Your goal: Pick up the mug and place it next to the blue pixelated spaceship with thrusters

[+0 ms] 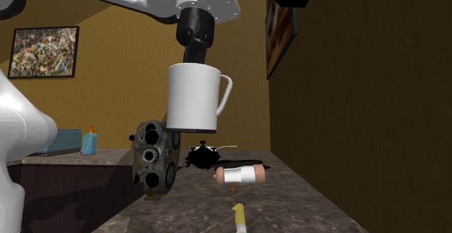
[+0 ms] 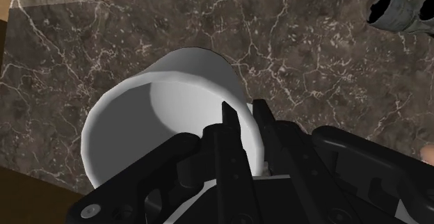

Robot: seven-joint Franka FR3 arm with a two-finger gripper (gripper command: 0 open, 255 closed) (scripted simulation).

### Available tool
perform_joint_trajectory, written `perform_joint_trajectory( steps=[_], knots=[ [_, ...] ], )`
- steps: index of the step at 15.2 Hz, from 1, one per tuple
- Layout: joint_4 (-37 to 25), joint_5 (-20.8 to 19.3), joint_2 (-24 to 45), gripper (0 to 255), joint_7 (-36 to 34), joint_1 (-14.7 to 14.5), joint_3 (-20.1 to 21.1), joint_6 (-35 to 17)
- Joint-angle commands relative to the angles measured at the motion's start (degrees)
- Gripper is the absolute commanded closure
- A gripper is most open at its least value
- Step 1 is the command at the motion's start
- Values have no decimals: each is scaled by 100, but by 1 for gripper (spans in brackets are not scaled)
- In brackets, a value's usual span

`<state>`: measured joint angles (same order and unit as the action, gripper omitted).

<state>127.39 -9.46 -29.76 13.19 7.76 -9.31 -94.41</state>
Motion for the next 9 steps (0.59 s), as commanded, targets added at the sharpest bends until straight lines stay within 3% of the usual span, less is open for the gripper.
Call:
perform_joint_trajectory(
  steps=[1, 9],
  knots=[
    [39, 114, -66, 255, -268, -96, 211, 61],
    [-121, 624, 143, 255, -1364, -520, 1062, 111]
  ],
)
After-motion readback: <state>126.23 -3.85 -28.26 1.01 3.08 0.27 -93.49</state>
